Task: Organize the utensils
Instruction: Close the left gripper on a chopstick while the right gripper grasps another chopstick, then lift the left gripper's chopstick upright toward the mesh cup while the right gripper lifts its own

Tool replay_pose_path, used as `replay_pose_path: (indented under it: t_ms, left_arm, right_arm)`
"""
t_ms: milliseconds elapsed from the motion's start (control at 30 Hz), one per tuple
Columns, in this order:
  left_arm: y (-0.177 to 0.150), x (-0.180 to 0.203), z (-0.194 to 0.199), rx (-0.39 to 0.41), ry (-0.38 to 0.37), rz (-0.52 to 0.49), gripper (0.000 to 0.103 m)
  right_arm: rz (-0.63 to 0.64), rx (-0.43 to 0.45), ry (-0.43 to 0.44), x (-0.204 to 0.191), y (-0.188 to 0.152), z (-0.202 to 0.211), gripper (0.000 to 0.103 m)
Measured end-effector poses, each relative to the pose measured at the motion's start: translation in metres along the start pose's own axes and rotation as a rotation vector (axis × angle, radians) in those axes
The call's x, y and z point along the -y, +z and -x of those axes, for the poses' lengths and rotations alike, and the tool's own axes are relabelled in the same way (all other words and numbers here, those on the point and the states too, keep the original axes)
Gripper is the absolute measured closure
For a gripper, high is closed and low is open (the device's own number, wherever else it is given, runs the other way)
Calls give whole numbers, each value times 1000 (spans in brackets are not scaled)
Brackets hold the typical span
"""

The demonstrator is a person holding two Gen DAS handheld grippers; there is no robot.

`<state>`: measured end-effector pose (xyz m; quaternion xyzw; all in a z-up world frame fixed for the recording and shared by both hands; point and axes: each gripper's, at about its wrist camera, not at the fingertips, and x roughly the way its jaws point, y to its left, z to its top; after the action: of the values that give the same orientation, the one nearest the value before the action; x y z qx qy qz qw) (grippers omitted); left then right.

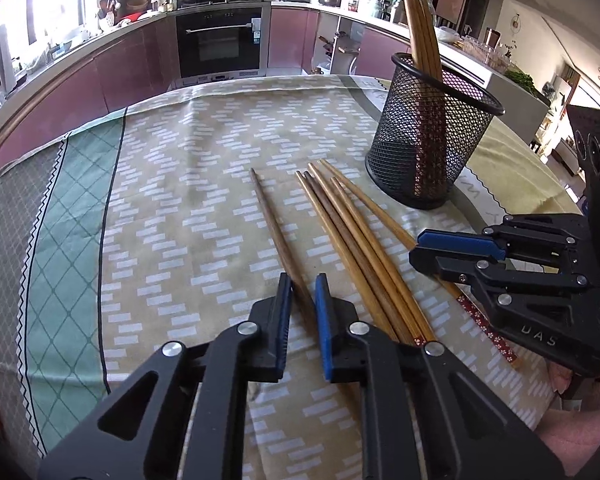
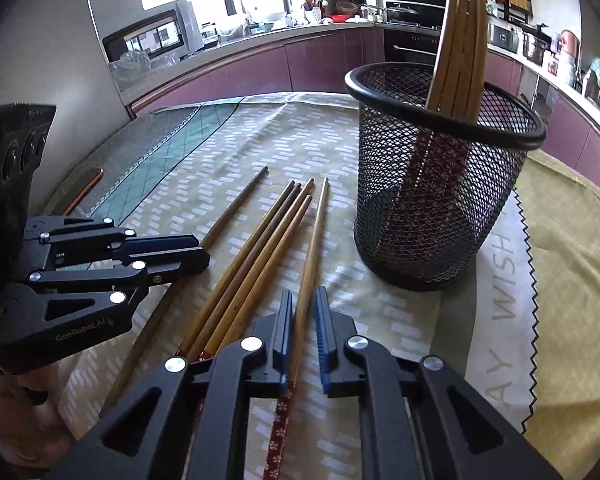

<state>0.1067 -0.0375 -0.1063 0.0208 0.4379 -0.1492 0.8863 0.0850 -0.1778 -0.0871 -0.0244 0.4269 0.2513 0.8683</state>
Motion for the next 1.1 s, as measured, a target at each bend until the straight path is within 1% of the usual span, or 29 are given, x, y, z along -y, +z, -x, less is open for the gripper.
replay_pose_path:
  t_ms: [233, 300, 433, 533, 633, 733, 800, 933, 1033, 1100]
  left_arm:
    - [-4, -5, 6, 13, -2, 39, 95]
    - [-5, -6, 10, 20, -11, 47, 95]
    - [-10, 0, 19, 27, -48, 24, 95]
    - [-14, 8, 19, 15, -66, -2, 95]
    - [-16, 11, 17, 2, -84, -15, 95]
    - [-16, 13, 16, -1, -81, -30, 95]
    - [-15, 12, 14, -6, -73, -34, 94]
    - [-11, 9, 7, -22, -73, -41, 91]
    - [-5, 9, 3, -28, -81, -51, 88]
    - [-1, 11, 0, -29, -74, -58, 88]
  right_arm:
    - [-50, 34, 18, 7, 0, 8, 97]
    - [-58, 49, 52, 8, -1, 14, 97]
    - [-26, 57, 92, 5, -2, 21, 97]
    - [3, 33, 117, -1, -2, 18, 97]
    - [14, 4, 114, -5, -2, 13, 97]
    - [17, -10, 109, -5, -1, 10, 97]
    - [29, -15, 88, -6, 0, 10, 97]
    - [40, -39, 80, -7, 2, 2, 96]
    - [39, -37, 84, -6, 4, -1, 96]
    - [32, -31, 85, -6, 5, -2, 96]
